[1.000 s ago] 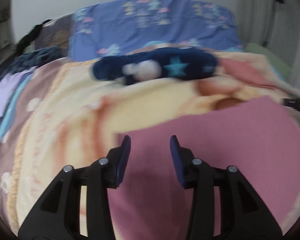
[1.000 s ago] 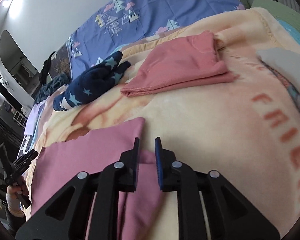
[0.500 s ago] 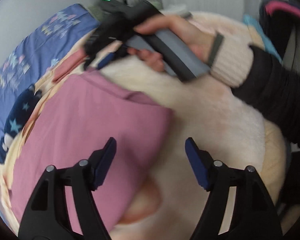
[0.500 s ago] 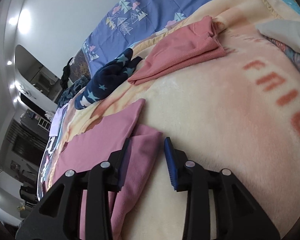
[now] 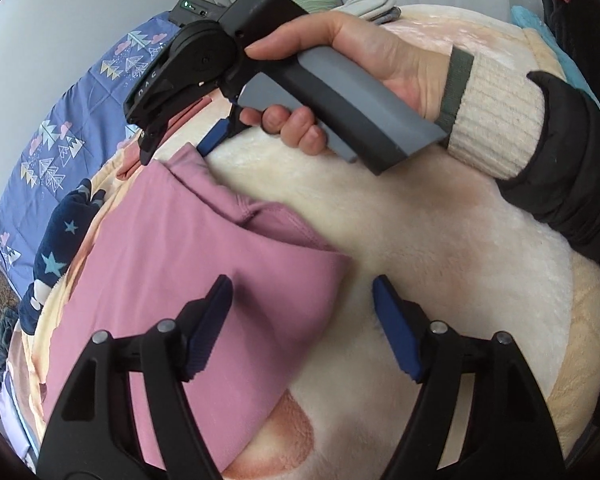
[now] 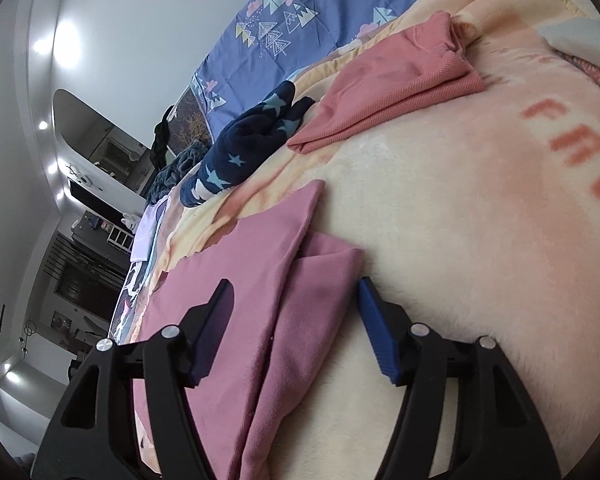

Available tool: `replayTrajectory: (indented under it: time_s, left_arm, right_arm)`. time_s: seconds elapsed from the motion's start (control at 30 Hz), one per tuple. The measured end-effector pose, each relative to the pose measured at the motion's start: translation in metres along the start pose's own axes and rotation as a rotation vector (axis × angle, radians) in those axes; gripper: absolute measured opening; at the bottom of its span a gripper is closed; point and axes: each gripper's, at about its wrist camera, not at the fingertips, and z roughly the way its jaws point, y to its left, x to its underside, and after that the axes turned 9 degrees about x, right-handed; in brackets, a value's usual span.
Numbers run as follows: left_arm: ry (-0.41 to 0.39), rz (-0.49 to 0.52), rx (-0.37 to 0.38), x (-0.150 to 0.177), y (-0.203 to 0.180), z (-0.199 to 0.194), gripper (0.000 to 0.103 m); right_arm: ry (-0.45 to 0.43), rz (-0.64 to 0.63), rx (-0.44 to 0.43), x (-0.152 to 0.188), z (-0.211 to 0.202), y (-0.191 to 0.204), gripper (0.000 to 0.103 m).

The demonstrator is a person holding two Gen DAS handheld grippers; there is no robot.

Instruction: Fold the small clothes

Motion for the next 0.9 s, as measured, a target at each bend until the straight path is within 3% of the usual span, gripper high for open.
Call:
replayTrajectory:
  time_s: [0.3,0.4,0.43,0.5,0.57,0.7,0.83,0.9]
  left_arm:
    - [-0.038,-0.055,0.057,-0.007,0.01,-0.006,0.011]
    - [-0.043,0.014,0.049,-0.006,-0.001,-0.005,0.007]
    - [-0.042,0.021,0.052,-0.006,-0.002,-0.003,0.006]
    - [-0.05,0.017,0.074,-0.005,-0.001,-0.004,0.005]
    - [-0.063,0.003,0.108,-0.004,0.002,-0.008,0.005]
    - [-0.061,-0.041,0.169,-0.003,0.009,-0.006,0.005]
    - [-0.046,-0.036,0.188,0.001,0.006,0.001,0.006]
    - [-0.046,-0.05,0.197,0.002,0.007,0.003,0.006]
  right_arm:
    - [0.001,0.009,-0.001,-0.002,0.007,0.002,0.067]
    - [-0.006,0.032,-0.012,-0.005,0.008,0.0,0.066]
    - [-0.015,0.047,-0.008,-0.008,0.011,0.0,0.061]
    - [-0.021,0.069,0.019,-0.013,0.017,-0.002,0.003]
    - [-0.041,0.12,-0.004,-0.016,0.017,-0.007,0.003]
    - [-0.127,0.081,-0.08,-0.021,-0.011,0.008,0.003]
    - [-0.112,0.068,0.093,-0.022,0.013,-0.004,0.003]
    - [-0.084,0.147,0.054,-0.024,0.023,-0.024,0.002]
